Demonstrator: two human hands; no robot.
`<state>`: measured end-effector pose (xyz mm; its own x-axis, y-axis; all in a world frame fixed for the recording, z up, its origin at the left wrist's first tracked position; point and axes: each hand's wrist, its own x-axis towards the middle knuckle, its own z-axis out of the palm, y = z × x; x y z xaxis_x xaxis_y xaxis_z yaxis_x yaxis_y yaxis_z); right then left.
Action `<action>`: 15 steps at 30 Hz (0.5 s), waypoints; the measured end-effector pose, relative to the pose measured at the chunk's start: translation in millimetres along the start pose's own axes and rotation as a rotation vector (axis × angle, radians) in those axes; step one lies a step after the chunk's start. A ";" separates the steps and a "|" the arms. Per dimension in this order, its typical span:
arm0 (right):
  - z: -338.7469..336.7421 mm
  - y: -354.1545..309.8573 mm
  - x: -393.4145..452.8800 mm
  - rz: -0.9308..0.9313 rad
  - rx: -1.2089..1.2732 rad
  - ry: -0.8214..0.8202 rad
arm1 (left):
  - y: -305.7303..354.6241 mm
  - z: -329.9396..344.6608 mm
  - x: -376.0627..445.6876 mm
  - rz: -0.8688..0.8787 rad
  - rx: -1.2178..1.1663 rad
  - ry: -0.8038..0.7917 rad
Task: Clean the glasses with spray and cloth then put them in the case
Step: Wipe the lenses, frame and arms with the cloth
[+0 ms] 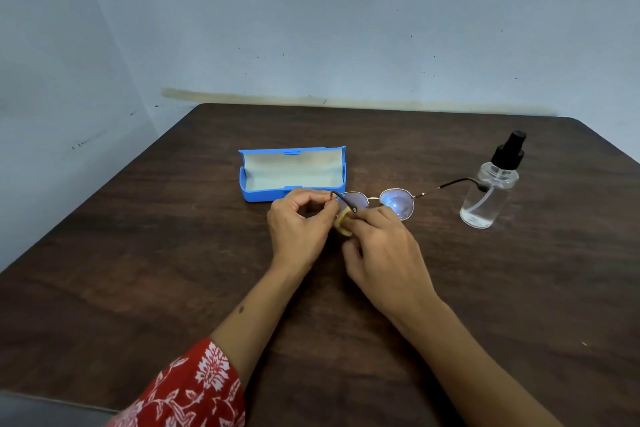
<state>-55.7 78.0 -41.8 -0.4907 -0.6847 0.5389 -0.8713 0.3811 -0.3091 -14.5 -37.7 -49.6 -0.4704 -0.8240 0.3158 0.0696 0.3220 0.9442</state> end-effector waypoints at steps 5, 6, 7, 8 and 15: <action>-9.2 11.8 -1.0 0.116 0.115 0.113 | -1.9 -0.7 2.2 -0.007 -0.031 0.096; -12.3 16.7 -0.5 0.177 0.117 0.157 | -1.8 -1.2 2.6 -0.013 -0.047 0.111; -15.4 22.2 0.1 0.242 0.106 0.191 | -1.9 -1.5 2.9 -0.019 -0.062 0.120; -17.9 28.1 0.4 0.305 0.084 0.207 | -1.9 -1.9 2.8 -0.024 -0.073 0.123; -16.0 45.8 0.5 0.493 -0.013 0.137 | 2.0 0.7 -1.4 -0.073 -0.162 0.011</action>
<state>-95.9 105.1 -43.2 -0.8387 -0.3341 0.4299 -0.5359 0.6466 -0.5429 -14.3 -35.6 -48.3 -0.4700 -0.8476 0.2464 0.1774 0.1828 0.9670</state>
